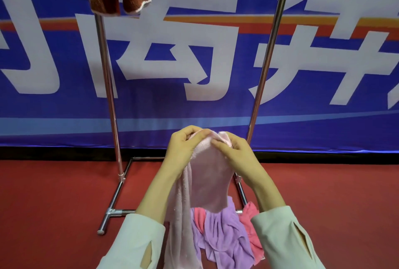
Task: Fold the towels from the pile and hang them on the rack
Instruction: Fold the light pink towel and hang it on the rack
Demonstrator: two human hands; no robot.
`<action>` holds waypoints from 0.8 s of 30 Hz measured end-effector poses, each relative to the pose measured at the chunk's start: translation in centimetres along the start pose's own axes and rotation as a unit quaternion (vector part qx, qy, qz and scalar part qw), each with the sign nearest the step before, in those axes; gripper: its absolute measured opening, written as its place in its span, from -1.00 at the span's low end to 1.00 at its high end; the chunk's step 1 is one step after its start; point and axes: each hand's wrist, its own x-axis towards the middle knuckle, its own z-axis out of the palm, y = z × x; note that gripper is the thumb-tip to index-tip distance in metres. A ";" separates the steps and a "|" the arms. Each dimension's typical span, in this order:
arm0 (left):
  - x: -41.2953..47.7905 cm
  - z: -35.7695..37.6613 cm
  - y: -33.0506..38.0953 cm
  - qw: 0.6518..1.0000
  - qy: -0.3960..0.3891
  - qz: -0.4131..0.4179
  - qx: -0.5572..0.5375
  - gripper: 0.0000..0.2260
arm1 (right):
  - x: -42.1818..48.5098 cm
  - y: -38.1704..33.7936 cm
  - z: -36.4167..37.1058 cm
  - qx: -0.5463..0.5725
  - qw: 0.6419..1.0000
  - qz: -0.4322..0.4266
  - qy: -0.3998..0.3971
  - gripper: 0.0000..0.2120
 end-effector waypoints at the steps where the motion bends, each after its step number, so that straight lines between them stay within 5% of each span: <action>1: -0.1 -0.2 -0.3 1.000 -0.009 -0.011 -0.002 -0.85 | -0.1 -0.1 0.1 0.009 1.000 0.003 0.020 -0.81; 5: -0.3 -0.6 -1.8 0.995 -0.072 -0.045 0.046 -0.82 | 0.5 -0.4 0.2 0.042 0.992 0.016 0.116 -0.73; 10: -0.8 -1.8 -4.5 0.991 -0.078 -0.096 0.049 -0.64 | 0.4 -1.7 -1.0 0.227 0.946 0.025 0.230 -0.84; 16: -0.1 -1.1 -2.5 0.992 0.065 -0.079 -0.076 -0.79 | 0.7 -0.7 -0.2 0.175 0.965 0.107 0.163 -0.81; 21: 0.0 0.1 -0.8 0.996 0.062 -0.044 -0.035 -0.89 | -0.2 -0.5 -0.2 0.062 0.995 0.020 -0.072 -0.70; 24: -0.1 0.0 -0.9 0.998 0.044 -0.028 -0.024 -0.90 | 0.0 0.1 0.3 -0.044 0.998 0.042 -0.029 -0.60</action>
